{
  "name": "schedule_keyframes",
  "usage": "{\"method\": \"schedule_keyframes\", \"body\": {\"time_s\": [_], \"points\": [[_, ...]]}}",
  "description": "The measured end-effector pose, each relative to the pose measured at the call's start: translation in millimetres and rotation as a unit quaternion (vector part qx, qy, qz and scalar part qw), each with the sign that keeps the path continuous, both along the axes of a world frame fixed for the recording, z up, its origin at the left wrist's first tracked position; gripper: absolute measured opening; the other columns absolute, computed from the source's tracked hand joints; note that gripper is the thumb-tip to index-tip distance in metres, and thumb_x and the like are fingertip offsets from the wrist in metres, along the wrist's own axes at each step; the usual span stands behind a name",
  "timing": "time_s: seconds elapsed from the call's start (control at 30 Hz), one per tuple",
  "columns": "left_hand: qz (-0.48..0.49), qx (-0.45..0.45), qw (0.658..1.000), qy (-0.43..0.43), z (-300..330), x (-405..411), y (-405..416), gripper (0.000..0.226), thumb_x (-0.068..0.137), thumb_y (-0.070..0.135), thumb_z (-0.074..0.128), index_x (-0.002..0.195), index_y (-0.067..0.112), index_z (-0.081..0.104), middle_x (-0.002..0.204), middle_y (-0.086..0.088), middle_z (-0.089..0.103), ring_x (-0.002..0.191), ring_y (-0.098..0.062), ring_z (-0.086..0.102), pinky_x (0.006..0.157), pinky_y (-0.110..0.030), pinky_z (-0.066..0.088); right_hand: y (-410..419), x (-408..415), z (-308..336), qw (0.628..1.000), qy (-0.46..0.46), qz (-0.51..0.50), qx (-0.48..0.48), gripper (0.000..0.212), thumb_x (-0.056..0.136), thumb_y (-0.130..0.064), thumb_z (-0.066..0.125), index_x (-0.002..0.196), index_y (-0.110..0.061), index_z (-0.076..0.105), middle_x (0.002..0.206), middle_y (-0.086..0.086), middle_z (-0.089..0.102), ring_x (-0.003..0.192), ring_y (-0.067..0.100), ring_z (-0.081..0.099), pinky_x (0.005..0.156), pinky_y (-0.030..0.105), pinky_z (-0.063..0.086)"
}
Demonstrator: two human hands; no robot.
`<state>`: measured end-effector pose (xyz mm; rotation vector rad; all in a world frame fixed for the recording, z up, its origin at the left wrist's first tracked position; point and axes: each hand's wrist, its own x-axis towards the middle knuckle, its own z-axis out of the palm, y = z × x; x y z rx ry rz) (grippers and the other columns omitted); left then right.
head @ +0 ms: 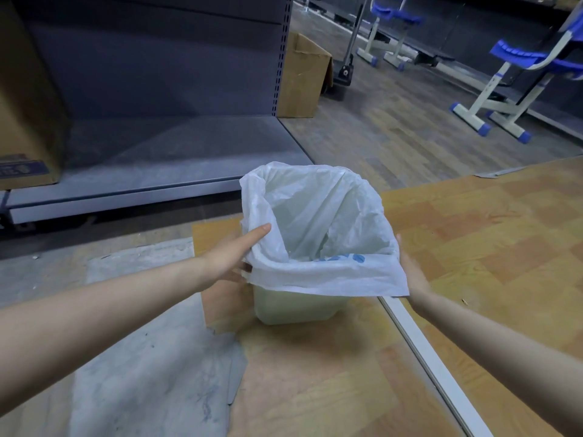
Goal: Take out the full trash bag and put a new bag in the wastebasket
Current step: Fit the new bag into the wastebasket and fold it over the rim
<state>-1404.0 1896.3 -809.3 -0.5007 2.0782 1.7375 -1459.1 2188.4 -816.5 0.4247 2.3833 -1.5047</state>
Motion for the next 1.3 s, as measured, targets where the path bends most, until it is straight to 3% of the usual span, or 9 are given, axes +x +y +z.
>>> {"method": "schedule_keyframes", "body": {"time_s": [0.1,0.33,0.5,0.73,0.87,1.0,1.13,1.2,1.3], "points": [[-0.033,0.056,0.997,-0.052,-0.8,2.5,-0.4,0.076,0.073,0.077,0.046,0.126,0.022,0.054,0.121,-0.013,0.061,0.105,-0.029,0.062,0.091,-0.041,0.054,4.5,15.4,-28.4,0.998,-0.041,-0.032,-0.025,0.017,0.09,-0.018,0.051,0.099,-0.004,0.049,0.068,0.008,0.047,0.044,0.012,0.053,0.039,0.018,0.047],[-0.026,0.063,0.99,-0.121,5.0,6.3,6.2,0.087,0.076,0.08,0.032,0.132,0.015,0.047,0.116,-0.012,0.06,0.091,-0.023,0.064,0.072,-0.031,0.051,-18.0,49.5,-44.4,0.996,-0.082,-0.004,-0.042,0.026,0.098,-0.011,0.03,0.084,-0.007,0.052,0.074,0.009,0.051,0.063,0.02,0.059,0.053,0.03,0.051],[-0.056,0.002,0.991,-0.12,9.7,8.3,0.1,0.117,0.043,0.092,0.032,0.132,0.02,0.049,0.12,-0.011,0.06,0.111,-0.029,0.056,0.104,-0.056,0.027,-9.6,47.8,-37.4,0.996,-0.055,-0.052,-0.047,0.03,0.092,0.001,0.032,0.081,-0.011,0.057,0.074,0.007,0.053,0.069,0.02,0.065,0.049,0.028,0.053],[-0.158,0.013,0.985,-0.069,22.4,12.8,-12.4,0.103,0.027,0.076,0.076,0.117,0.029,0.057,0.109,0.004,0.068,0.103,-0.019,0.065,0.095,-0.041,0.046,6.9,23.4,5.6,0.976,-0.047,-0.074,-0.201,0.063,0.094,-0.061,0.02,0.107,-0.015,0.062,0.082,0.01,0.063,0.075,0.029,0.057,0.073,0.04,0.047],[-0.066,-0.094,0.992,0.044,17.8,19.9,0.7,0.128,0.039,0.072,0.074,0.144,0.034,0.012,0.15,0.004,0.028,0.137,-0.019,0.033,0.11,-0.04,0.033,0.9,20.5,27.1,0.977,0.084,-0.152,-0.123,0.052,0.098,-0.049,0.024,0.124,-0.015,0.055,0.118,0.006,0.064,0.104,0.028,0.058,0.083,0.037,0.043],[-0.147,-0.338,0.88,0.299,17.9,24.8,9.4,0.126,0.043,0.09,0.047,0.148,0.031,0.013,0.151,0.001,0.01,0.142,-0.014,0.006,0.117,-0.039,0.007,14.4,24.3,33.7,0.986,0.159,0.049,0.019,0.08,0.061,-0.094,0.027,0.102,-0.034,0.06,0.101,-0.007,0.066,0.096,0.016,0.061,0.082,0.034,0.048],[-0.335,-0.498,0.687,0.411,14.9,16.0,24.5,0.07,0.08,0.07,0.035,0.118,0.015,0.056,0.107,-0.005,0.065,0.104,-0.022,0.061,0.111,-0.046,0.026,11.4,20.3,24.5,0.886,0.301,0.156,0.315,0.097,0.059,-0.081,0.038,0.125,-0.011,0.052,0.109,0.004,0.043,0.109,0.025,0.042,0.092,0.038,0.04],[-0.343,-0.525,0.612,0.482,9.9,10.2,30.6,0.036,0.082,0.046,0.063,0.082,0.011,0.058,0.057,-0.004,0.062,0.046,-0.025,0.054,0.068,-0.026,0.051,12.5,21.7,15.7,0.845,0.325,0.198,0.377,0.101,0.063,-0.082,0.036,0.131,-0.007,0.045,0.118,0.008,0.038,0.114,0.024,0.037,0.094,0.041,0.042],[-0.316,-0.56,0.588,0.491,15.2,6.6,28.5,0.044,0.062,0.032,0.086,0.061,0.014,0.047,0.031,0.001,0.042,0.031,-0.023,0.013,0.045,-0.01,0.009,21.7,19.0,11.5,0.797,0.358,0.215,0.436,0.095,0.077,-0.082,0.022,0.127,-0.006,0.047,0.13,0.018,0.037,0.116,0.032,0.038,0.085,0.047,0.049]]}}
